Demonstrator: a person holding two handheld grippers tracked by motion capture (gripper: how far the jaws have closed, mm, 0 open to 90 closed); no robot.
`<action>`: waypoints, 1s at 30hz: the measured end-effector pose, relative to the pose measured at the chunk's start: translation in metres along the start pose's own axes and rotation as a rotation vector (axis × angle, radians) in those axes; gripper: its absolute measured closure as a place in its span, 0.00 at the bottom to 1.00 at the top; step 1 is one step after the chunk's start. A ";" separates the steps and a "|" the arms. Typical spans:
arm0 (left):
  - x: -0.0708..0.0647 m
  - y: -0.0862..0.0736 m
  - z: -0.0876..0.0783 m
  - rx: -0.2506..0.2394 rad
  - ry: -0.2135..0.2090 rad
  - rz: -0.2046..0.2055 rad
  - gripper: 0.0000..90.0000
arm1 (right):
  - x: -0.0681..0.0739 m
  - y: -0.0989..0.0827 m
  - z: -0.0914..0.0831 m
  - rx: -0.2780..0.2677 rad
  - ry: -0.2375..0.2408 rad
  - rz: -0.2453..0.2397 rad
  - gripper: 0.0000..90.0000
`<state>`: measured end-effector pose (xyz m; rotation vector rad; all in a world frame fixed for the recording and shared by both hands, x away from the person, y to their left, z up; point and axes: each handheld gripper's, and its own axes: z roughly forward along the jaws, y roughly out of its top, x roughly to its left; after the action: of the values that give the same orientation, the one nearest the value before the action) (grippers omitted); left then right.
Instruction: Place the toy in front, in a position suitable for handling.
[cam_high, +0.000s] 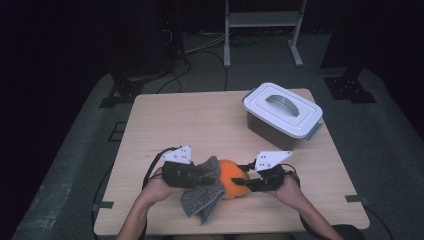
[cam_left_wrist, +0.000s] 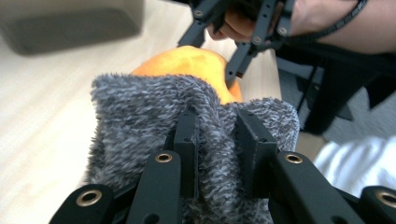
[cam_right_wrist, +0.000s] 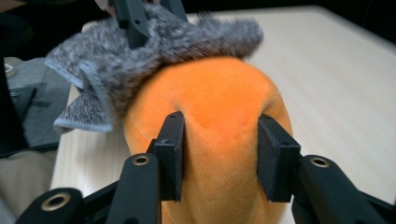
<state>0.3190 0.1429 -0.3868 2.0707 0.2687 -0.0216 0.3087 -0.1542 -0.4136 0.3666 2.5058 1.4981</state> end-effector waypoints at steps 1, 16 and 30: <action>0.000 0.001 -0.001 -0.008 0.004 0.003 0.80 | 0.000 0.003 -0.001 -0.010 -0.006 -0.025 0.63; 0.005 -0.016 0.015 0.069 -0.025 -0.032 0.79 | -0.013 -0.015 -0.012 0.079 0.058 0.062 0.36; 0.005 -0.018 0.016 0.097 -0.025 -0.026 0.79 | -0.018 -0.021 -0.012 0.101 0.085 0.086 0.36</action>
<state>0.3216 0.1379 -0.4106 2.1614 0.2839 -0.0778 0.3205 -0.1791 -0.4258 0.4404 2.6711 1.4499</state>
